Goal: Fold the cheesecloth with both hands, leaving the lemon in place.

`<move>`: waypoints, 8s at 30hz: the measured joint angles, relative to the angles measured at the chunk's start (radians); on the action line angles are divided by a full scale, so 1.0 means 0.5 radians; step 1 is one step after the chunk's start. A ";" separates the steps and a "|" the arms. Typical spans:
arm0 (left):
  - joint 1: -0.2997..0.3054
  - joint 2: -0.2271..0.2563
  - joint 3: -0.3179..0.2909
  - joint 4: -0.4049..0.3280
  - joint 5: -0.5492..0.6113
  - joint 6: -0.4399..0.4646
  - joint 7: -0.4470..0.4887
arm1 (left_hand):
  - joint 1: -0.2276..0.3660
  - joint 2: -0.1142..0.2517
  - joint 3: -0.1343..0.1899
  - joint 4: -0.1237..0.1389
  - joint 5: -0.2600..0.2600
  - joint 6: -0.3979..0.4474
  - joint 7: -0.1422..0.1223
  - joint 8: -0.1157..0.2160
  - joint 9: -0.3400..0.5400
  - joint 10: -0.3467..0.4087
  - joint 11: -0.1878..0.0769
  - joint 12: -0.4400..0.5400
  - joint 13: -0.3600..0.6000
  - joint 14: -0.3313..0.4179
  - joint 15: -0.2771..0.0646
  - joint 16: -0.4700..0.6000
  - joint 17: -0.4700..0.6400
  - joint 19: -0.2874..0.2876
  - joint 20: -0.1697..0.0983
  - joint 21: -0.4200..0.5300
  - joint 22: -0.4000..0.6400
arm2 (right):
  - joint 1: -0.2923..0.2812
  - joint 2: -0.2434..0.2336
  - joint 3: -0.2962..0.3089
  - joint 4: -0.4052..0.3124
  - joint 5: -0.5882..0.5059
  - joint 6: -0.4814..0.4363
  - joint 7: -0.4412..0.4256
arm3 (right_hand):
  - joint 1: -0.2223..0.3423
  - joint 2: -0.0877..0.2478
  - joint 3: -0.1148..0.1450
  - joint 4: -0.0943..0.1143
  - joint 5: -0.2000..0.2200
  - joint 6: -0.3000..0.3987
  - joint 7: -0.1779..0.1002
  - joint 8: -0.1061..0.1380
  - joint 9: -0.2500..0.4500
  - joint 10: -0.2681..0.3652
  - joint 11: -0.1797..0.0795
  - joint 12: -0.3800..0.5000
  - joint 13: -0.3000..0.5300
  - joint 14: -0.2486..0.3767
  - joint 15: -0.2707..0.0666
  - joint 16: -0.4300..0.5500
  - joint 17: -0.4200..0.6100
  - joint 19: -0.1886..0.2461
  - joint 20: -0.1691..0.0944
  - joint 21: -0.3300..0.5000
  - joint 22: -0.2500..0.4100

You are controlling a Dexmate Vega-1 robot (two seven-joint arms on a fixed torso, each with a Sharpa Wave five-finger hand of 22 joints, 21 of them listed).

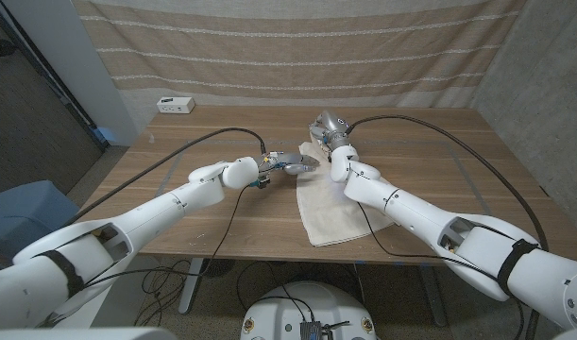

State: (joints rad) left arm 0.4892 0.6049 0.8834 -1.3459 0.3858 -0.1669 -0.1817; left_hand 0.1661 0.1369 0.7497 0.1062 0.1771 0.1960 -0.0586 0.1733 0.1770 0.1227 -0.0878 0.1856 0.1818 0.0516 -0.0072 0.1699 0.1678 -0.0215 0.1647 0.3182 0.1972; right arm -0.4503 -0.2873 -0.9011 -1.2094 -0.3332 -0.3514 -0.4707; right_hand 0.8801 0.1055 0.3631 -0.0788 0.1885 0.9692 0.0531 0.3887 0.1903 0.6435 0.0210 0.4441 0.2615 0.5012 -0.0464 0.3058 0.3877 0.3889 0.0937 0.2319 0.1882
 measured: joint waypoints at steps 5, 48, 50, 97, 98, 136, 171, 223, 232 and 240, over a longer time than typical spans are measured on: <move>0.007 0.007 -0.006 -0.016 0.005 0.013 0.000 | 0.000 0.000 0.000 0.000 0.000 0.000 0.000 0.000 0.000 0.000 0.000 0.000 0.000 0.000 0.000 0.000 0.000 0.000 0.000 0.000 0.000 | 0.010 -0.016 0.009 0.001 0.038 -0.008 0.062 | -0.305 -0.068 -0.136 0.136 0.000 -0.102 0.044 -0.103 -0.009 -0.092 0.073 -0.036 -0.026 -0.055 0.004 -0.044 0.022 -0.084 0.054 -0.028 0.000; 0.173 0.052 -0.239 0.068 0.114 -0.482 0.721 | 0.125 0.016 -0.148 -0.283 0.017 0.426 0.092 0.008 0.047 0.431 0.081 0.041 0.111 0.355 0.023 0.015 0.045 0.041 0.057 0.081 0.039 | -0.346 -0.382 0.472 -0.504 0.621 0.257 0.101 | -0.392 -0.028 -0.173 -0.029 0.029 -0.319 0.065 -0.341 0.015 -0.224 0.160 -0.063 -0.026 -0.134 0.078 -0.103 0.074 -0.250 0.132 0.003 0.014; 0.156 0.046 -0.231 0.089 0.102 -0.480 0.672 | 0.100 0.016 -0.154 -0.274 0.017 0.388 0.081 0.008 0.045 0.398 0.071 0.029 0.103 0.319 0.028 0.015 0.045 0.032 0.066 0.077 0.039 | -0.385 -0.419 0.474 -0.577 0.588 0.230 0.074 | -0.366 -0.034 -0.170 -0.050 0.014 -0.340 0.046 -0.345 0.015 -0.245 0.139 -0.075 -0.025 -0.150 0.062 -0.117 0.074 -0.233 0.135 0.009 0.014; -0.121 -0.144 -0.054 0.453 -0.057 -0.651 0.322 | 0.034 0.008 -0.088 -0.113 0.017 0.275 0.039 0.008 0.028 0.304 0.075 0.020 0.054 0.197 0.083 0.016 0.037 -0.018 0.089 0.059 0.039 | -1.535 -1.097 0.764 -1.860 -0.250 -0.421 -0.281 | -0.225 -0.045 -0.110 -0.151 0.000 -0.449 -0.043 -0.347 0.043 -0.365 0.047 -0.115 0.002 -0.268 0.010 -0.169 0.077 -0.177 0.106 0.025 0.005; -0.117 -0.142 -0.055 0.446 -0.061 -0.646 0.317 | 0.034 0.008 -0.081 -0.107 0.017 0.275 0.039 0.008 0.028 0.304 0.075 0.020 0.054 0.202 0.088 0.020 0.037 -0.018 0.089 0.060 0.038 | -1.535 -1.097 0.764 -1.860 -0.262 -0.438 -0.278 | -0.225 -0.045 -0.110 -0.151 0.000 -0.449 -0.043 -0.347 0.043 -0.365 0.047 -0.115 0.002 -0.268 0.010 -0.169 0.077 -0.177 0.106 0.025 0.005; -0.049 -0.115 -0.074 0.320 -0.074 -0.522 0.281 | 0.013 0.008 -0.061 -0.071 0.008 0.275 0.039 0.017 0.028 0.304 0.075 0.031 0.045 0.204 0.089 0.032 0.037 -0.025 0.096 0.060 0.038 | -2.002 -1.212 0.723 -2.171 -0.599 -0.889 -0.191 | -0.230 -0.124 -0.139 -0.153 0.016 -0.434 -0.079 -0.300 0.062 -0.376 0.014 -0.128 0.012 -0.289 0.011 -0.184 0.068 -0.196 0.109 0.016 0.005; -0.072 -0.131 -0.070 0.343 -0.070 -0.520 0.274 | 0.013 0.008 -0.046 -0.046 0.008 0.257 0.043 0.017 0.028 0.304 0.075 0.031 0.046 0.204 0.089 0.032 0.027 -0.025 0.096 0.060 0.038 | -1.755 -1.145 0.363 -1.870 -1.001 -1.160 0.031 | 0.159 -0.177 0.009 -0.211 0.201 -0.356 -0.174 -0.223 0.066 -0.338 -0.103 -0.145 0.008 -0.203 0.004 -0.181 0.031 -0.102 0.008 0.025 0.005; 0.047 -0.098 -0.219 0.303 -0.206 -0.707 0.474 | 0.013 0.008 -0.053 -0.119 0.000 -0.151 -0.107 -0.016 0.018 0.013 0.099 0.000 0.036 0.156 0.100 0.022 0.018 -0.047 0.096 0.060 0.038 | -2.049 -0.997 1.113 -1.910 0.093 0.289 -0.412 | 0.360 -0.006 0.244 -0.167 0.058 0.142 0.011 0.105 0.091 0.163 -0.159 0.047 0.021 0.035 -0.007 -0.204 -0.033 -0.062 -0.006 0.001 -0.004; 0.079 -0.081 -0.252 0.282 -0.211 -0.724 0.490 | 0.013 0.008 -0.061 -0.127 0.000 -0.162 -0.116 -0.006 0.018 -0.003 0.103 0.000 0.036 0.145 0.090 0.022 0.018 -0.066 0.094 0.060 0.038 | -2.052 -1.022 1.174 -1.998 0.210 0.360 -0.225 | 0.331 -0.035 0.269 -0.158 0.079 0.154 0.000 0.127 0.091 0.145 -0.141 0.047 0.030 0.014 -0.007 -0.214 -0.034 -0.085 -0.001 0.001 -0.004; 0.097 -0.068 -0.276 0.277 -0.215 -0.749 0.503 | 0.013 0.008 -0.068 -0.134 0.000 -0.176 -0.118 -0.006 0.018 -0.007 0.100 0.000 0.036 0.135 0.099 0.022 0.018 -0.069 0.096 0.051 0.038 | -2.009 -1.029 1.224 -2.055 0.325 0.447 -0.062 | 0.319 -0.048 0.308 -0.148 0.113 0.156 -0.002 0.127 0.091 0.123 -0.135 0.047 0.040 -0.011 -0.004 -0.214 -0.028 -0.093 0.006 -0.015 -0.004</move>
State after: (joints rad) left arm 0.5378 0.5709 0.7453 -1.2072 0.2784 -0.5416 0.0695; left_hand 0.1725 0.1408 0.7156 0.0392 0.1771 0.1081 -0.1176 0.1704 0.1861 0.1191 -0.0381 0.1855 0.2000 0.1193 0.0425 0.1812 0.1769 -0.0558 0.2126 0.3435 0.2163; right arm -1.4548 -0.8018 -0.2890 -2.2369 -0.1704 -0.1280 -0.5015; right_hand 1.0395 0.0815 0.5171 -0.1529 0.2449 1.0472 0.0519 0.4523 0.2360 0.7051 -0.0463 0.4675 0.2812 0.4957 -0.0482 0.1990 0.3738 0.3425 0.0967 0.2241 0.1863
